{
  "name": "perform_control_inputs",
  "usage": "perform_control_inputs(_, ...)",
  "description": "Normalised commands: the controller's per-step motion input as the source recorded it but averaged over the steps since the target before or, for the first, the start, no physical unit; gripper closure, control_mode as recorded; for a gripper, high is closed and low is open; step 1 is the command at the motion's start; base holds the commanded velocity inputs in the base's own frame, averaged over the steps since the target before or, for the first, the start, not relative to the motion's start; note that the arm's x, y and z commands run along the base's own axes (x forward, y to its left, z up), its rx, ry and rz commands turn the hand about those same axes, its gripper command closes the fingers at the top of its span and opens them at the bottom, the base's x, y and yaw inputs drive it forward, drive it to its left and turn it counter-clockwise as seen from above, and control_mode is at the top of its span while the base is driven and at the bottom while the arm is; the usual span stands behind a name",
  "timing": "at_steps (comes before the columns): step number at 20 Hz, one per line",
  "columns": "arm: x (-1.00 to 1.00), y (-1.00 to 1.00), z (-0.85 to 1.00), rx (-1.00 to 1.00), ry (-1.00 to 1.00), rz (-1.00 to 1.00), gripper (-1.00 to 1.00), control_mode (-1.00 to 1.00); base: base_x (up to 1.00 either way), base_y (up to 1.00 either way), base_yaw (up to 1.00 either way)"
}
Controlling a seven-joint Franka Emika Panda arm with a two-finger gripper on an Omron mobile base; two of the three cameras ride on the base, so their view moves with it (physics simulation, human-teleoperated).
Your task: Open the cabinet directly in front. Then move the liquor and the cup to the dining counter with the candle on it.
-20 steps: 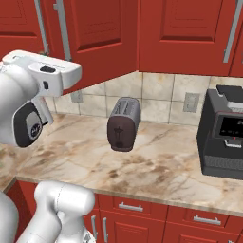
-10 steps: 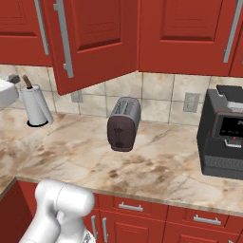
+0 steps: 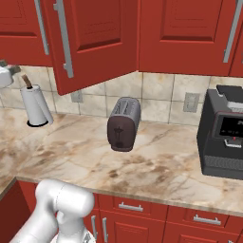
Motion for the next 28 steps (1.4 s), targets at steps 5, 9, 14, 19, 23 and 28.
perform_control_inputs(5, 1.00, -0.03, -0.11, 0.00, 0.08, -0.17, -1.00, -1.00, 0.00, 0.00, 0.00)
perform_control_inputs(9, 0.77, -0.50, -0.06, 0.04, 0.09, -0.02, -1.00, -1.00, 0.00, 0.00, 0.00)
perform_control_inputs(14, 0.31, -0.81, 0.00, 0.12, 0.07, -0.03, -1.00, -1.00, 0.00, 0.00, 0.00)
perform_control_inputs(19, -0.03, -0.93, 0.00, 0.14, 0.10, -0.09, -1.00, -1.00, 0.00, 0.00, 0.00)
perform_control_inputs(23, -0.26, -1.00, -0.01, 0.18, 0.09, -0.12, -1.00, -1.00, 0.00, 0.00, 0.00)
perform_control_inputs(28, -0.03, -1.00, -0.20, 0.17, 0.03, -0.03, -1.00, -1.00, 0.00, 0.00, 0.00)
